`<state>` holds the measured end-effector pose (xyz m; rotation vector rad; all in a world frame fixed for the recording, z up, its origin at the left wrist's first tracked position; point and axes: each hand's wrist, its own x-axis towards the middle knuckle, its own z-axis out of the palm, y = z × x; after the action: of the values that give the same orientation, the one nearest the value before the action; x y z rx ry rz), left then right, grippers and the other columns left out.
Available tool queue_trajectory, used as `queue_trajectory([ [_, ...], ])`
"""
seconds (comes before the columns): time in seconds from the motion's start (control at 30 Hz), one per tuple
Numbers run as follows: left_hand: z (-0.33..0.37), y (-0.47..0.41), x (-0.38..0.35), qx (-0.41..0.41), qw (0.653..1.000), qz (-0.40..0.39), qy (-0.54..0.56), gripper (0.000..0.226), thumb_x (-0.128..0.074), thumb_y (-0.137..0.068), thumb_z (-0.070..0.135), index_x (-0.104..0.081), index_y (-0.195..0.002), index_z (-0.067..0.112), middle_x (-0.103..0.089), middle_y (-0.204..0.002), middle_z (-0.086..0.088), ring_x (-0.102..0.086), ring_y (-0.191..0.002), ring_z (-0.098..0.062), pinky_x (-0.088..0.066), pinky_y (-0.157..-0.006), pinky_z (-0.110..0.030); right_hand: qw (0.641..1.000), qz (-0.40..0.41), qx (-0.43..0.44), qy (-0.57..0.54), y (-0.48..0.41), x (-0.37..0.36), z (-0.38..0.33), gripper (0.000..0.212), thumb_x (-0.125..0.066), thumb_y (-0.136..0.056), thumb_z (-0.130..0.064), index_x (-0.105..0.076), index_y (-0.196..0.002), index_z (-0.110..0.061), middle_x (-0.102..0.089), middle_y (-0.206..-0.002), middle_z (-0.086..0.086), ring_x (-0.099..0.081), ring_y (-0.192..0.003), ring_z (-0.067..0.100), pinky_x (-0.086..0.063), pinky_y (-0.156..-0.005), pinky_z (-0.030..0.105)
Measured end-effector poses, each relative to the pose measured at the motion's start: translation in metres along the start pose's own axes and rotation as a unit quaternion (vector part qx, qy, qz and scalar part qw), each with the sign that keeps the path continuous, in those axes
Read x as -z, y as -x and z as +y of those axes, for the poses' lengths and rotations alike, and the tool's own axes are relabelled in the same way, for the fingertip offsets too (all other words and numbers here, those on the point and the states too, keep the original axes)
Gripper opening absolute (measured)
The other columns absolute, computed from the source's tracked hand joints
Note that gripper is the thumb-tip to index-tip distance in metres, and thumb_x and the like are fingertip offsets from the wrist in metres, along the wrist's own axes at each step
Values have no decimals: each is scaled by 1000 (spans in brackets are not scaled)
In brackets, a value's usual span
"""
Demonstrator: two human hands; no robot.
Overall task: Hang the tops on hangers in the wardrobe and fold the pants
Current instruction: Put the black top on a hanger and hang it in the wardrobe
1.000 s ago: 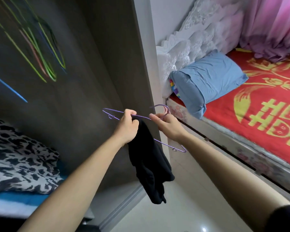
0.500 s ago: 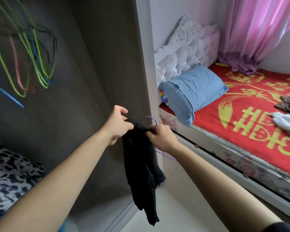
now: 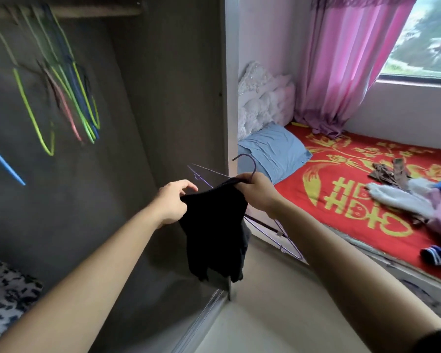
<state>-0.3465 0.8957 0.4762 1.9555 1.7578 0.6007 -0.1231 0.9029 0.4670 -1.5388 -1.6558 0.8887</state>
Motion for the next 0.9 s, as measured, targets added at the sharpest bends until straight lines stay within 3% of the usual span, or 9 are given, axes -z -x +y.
queue_trajectory([
  [0.07,3,5,4,2,995,-48,92,52,-34,-73,-13,-69,-86,23,-58,-71,7,-49,-66,-13,-39,-56,-16,999,25,-12,-44,12,-1,-6,19,-59,-91,-17,-75,-87,-26,-74,-88,-2,-69,-91,18,-54,-88,35],
  [0.2,13,20,2,38,966,-155,203,39,-34,-73,-9,-54,-55,19,-45,-56,6,-41,-59,-15,-33,-60,-27,999,28,-15,-42,36,3,-11,15,-65,-91,-21,-73,-81,-29,-73,-77,-9,-67,-75,7,-54,-77,29],
  [0.33,27,31,-13,47,945,-215,243,8,-55,-64,18,-48,-65,21,-46,-61,4,-41,-57,-15,-28,-53,-28,998,58,-15,-24,55,11,-9,20,-63,-91,-13,-71,-84,-31,-72,-75,-15,-66,-72,1,-51,-69,16],
  [0.43,34,31,-27,-8,981,-105,161,25,-71,-81,37,-55,-75,19,-57,-68,5,-53,-64,-15,-35,-54,-26,996,79,-14,-25,70,17,-2,19,-66,-90,-13,-70,-86,-31,-72,-78,-13,-64,-71,4,-50,-73,23],
  [0.53,42,37,-32,-68,991,63,92,20,-71,-82,25,-58,-68,19,-56,-59,8,-61,-69,-24,-31,-53,-25,998,55,-23,-20,91,26,9,16,-76,-86,-26,-69,-101,-26,-66,-79,-3,-60,-71,9,-48,-72,28],
  [0.6,45,42,-34,-63,987,119,83,17,-66,-82,19,-59,-66,18,-54,-54,7,-61,-70,-29,-34,-56,-28,998,42,-16,44,107,33,17,13,-70,-91,-34,-68,-101,-26,-62,-71,-3,-59,-66,10,-50,-70,31],
  [0.7,55,47,-36,-41,985,143,87,17,-62,-84,18,-55,-68,18,-64,-65,-2,-61,-75,-33,-41,-61,-31,988,89,2,124,127,53,24,22,-56,-100,-34,-72,-90,-23,-59,-62,-3,-50,-52,6,-46,-55,20],
  [0.8,60,47,-35,-17,985,150,85,12,-60,-85,17,-56,-74,19,-70,-82,-9,-63,-83,-35,-51,-72,-35,987,127,16,96,140,80,14,20,-60,-98,-28,-78,-90,-23,-53,-53,-10,-38,-43,3,-33,-44,14],
  [0.9,58,45,-33,3,985,159,64,7,-58,-86,17,-58,-79,17,-70,-88,-11,-63,-88,-35,-53,-77,-39,995,94,10,29,155,102,-4,21,-65,-95,-30,-80,-81,-29,-45,-46,-11,-31,-41,5,-26,-39,13],
])
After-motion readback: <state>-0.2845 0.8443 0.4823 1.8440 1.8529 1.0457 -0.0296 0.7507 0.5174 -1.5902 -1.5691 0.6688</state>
